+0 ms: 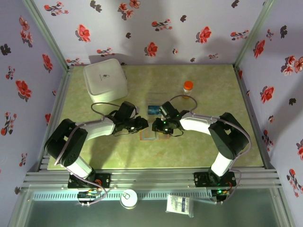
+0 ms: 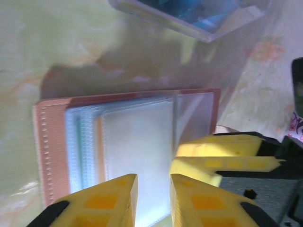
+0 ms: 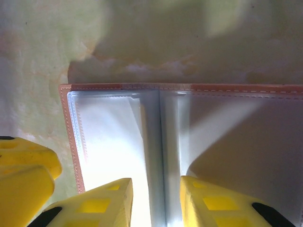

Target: Take the credit cards out of the card holder

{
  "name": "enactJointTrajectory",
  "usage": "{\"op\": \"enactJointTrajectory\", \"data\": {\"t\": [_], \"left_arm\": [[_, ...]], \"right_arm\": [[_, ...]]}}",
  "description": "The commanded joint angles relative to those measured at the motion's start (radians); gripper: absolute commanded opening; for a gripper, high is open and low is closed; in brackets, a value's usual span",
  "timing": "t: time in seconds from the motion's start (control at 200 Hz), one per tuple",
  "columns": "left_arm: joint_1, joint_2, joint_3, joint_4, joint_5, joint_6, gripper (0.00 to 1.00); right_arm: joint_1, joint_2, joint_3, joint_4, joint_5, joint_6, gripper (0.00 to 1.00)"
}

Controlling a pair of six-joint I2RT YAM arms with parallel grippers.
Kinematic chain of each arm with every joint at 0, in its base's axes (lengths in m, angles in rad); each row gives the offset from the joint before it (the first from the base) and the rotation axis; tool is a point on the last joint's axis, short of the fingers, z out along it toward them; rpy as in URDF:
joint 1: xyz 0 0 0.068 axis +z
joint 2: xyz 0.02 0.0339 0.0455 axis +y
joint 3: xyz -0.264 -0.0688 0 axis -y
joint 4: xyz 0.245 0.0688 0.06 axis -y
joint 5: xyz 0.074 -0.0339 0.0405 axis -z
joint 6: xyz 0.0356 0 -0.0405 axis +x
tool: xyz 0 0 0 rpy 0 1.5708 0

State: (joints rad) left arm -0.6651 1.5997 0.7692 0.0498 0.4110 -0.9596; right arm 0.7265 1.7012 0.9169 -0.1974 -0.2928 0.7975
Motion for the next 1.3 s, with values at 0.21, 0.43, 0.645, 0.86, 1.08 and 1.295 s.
{"op": "enactJointTrajectory", "data": {"t": [0.21, 0.43, 0.645, 0.86, 1.08, 1.295], "left_arm": [[-0.027, 0.048, 0.032, 0.032, 0.015, -0.028, 0.28], [-0.026, 0.028, 0.033, -0.004, -0.010, -0.012, 0.28], [-0.027, 0.020, 0.032, -0.027, -0.023, -0.003, 0.28], [-0.027, -0.001, 0.030, -0.047, -0.035, 0.002, 0.28], [-0.025, -0.013, 0.032, -0.065, -0.044, 0.010, 0.28], [-0.025, -0.021, 0.032, -0.076, -0.054, 0.011, 0.29]], "right_arm": [[-0.009, -0.022, -0.020, 0.024, -0.022, 0.024, 0.27], [-0.012, -0.009, -0.025, 0.051, -0.046, 0.028, 0.26], [-0.013, 0.004, -0.032, 0.073, -0.061, 0.034, 0.25], [-0.018, 0.013, -0.047, 0.079, -0.058, 0.033, 0.20], [-0.019, 0.028, -0.052, 0.085, -0.065, 0.032, 0.21], [-0.024, 0.014, -0.063, 0.082, -0.050, 0.032, 0.14]]}}
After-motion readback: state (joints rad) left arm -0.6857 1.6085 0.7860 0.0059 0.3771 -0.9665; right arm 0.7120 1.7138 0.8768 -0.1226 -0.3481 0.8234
